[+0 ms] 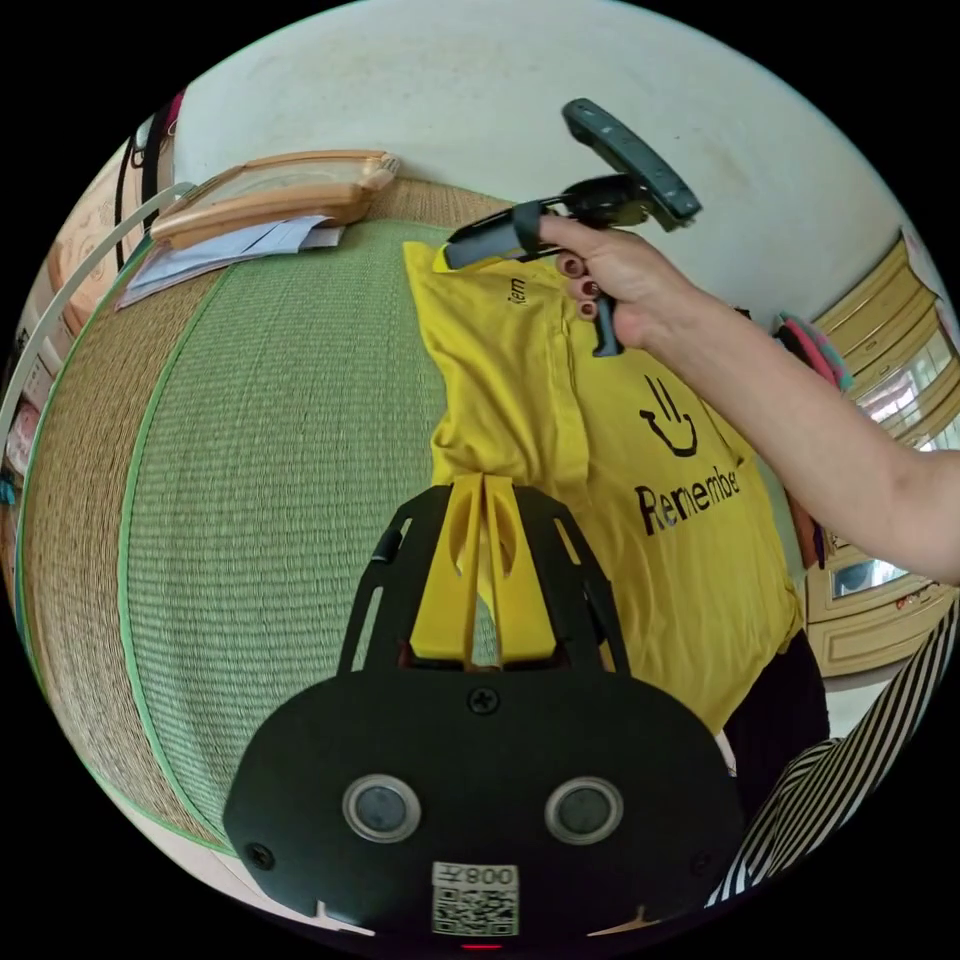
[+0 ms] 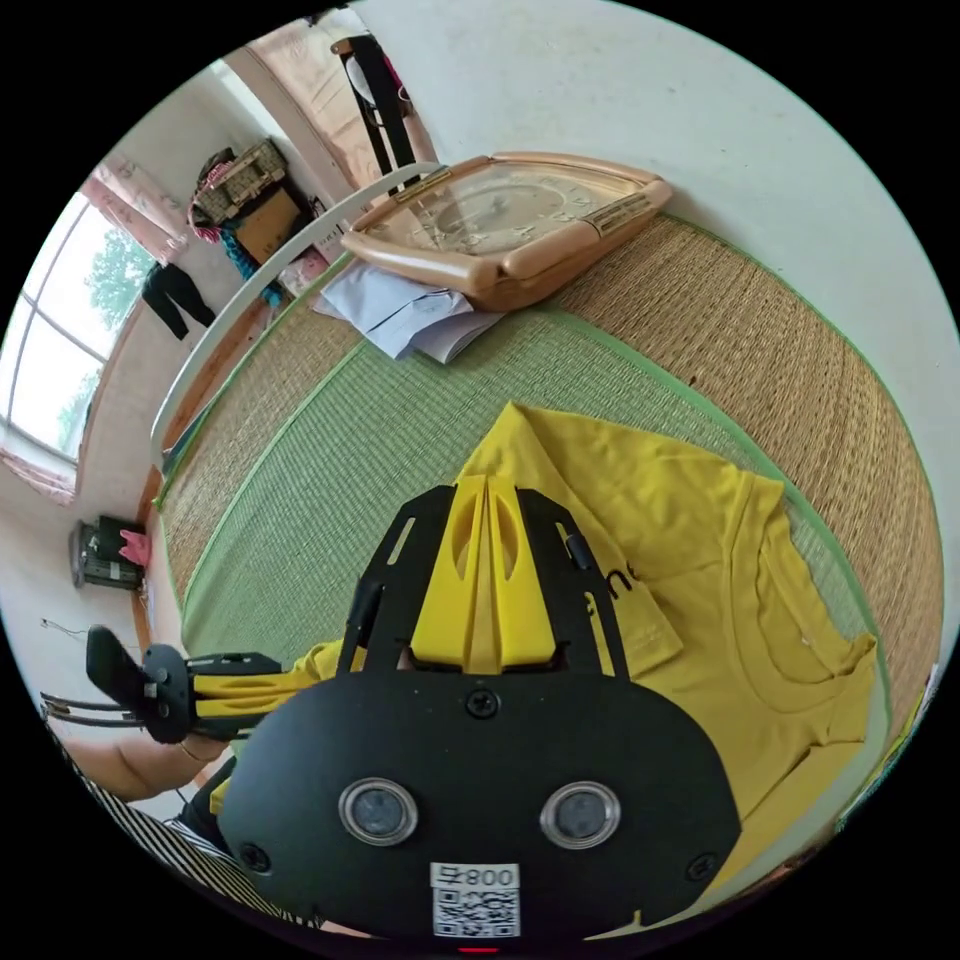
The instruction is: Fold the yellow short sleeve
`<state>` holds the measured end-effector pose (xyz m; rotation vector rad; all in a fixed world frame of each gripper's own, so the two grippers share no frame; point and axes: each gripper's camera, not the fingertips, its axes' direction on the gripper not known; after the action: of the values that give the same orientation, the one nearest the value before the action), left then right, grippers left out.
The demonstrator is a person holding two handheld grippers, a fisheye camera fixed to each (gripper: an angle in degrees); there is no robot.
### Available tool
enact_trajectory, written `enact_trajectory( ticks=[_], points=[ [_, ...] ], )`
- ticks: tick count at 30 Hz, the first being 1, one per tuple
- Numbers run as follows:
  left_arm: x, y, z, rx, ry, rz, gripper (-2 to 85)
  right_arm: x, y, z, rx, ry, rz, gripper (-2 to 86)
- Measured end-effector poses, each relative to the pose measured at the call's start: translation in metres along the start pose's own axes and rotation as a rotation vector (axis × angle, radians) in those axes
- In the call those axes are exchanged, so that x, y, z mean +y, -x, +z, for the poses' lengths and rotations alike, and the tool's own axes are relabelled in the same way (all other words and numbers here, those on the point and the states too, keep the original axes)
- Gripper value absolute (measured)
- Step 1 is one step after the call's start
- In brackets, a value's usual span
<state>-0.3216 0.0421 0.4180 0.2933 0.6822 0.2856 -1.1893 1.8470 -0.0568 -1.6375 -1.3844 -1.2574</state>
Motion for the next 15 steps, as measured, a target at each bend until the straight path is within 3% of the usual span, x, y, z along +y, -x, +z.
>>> enact_trajectory(
  ticks=[11,15],
  points=[
    [-0.011,-0.026,-0.044,0.002,-0.085,0.007,0.2,-0.003,-0.014,0.008,0.021,-0.033,0.036,0.1],
    [-0.020,-0.032,-0.038,0.013,-0.018,0.016,0.2,0.010,-0.026,0.011,-0.046,-0.017,0.086,0.1]
  ],
)
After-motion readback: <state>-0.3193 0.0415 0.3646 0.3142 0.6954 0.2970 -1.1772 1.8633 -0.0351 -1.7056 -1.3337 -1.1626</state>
